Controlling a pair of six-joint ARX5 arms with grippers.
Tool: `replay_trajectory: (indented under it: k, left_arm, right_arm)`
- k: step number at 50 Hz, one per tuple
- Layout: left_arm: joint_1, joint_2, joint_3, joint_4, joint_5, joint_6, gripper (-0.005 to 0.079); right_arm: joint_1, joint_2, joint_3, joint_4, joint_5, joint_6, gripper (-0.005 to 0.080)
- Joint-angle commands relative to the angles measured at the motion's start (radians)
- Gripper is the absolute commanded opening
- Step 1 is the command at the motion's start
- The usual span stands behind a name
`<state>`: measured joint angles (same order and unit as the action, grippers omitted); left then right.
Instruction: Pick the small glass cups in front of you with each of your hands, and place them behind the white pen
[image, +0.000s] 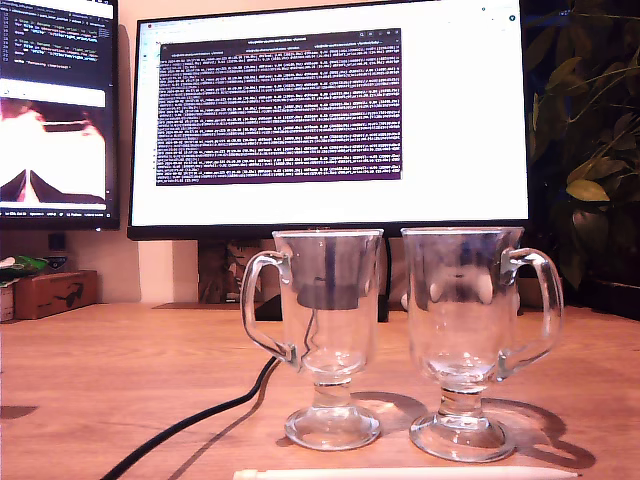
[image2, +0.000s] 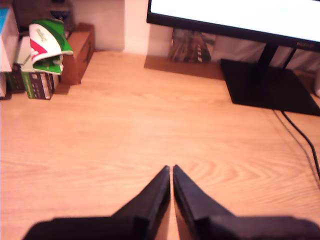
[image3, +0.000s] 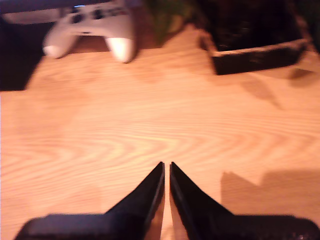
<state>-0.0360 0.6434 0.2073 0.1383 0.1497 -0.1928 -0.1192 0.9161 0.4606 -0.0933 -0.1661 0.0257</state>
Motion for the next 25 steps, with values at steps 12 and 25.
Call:
replay_trajectory:
  k: [12, 25]
  left_arm:
    - [0.003, -0.132, -0.045, -0.056, -0.043, 0.000, -0.0020]
    - [0.003, -0.243, -0.130, -0.062, -0.052, -0.050, -0.0020]
  right_arm:
    - [0.071, -0.091, -0.057, 0.061, 0.023, 0.002, -0.0005]
    - [0.104, -0.153, -0.137, 0.132, 0.023, 0.002, -0.0005]
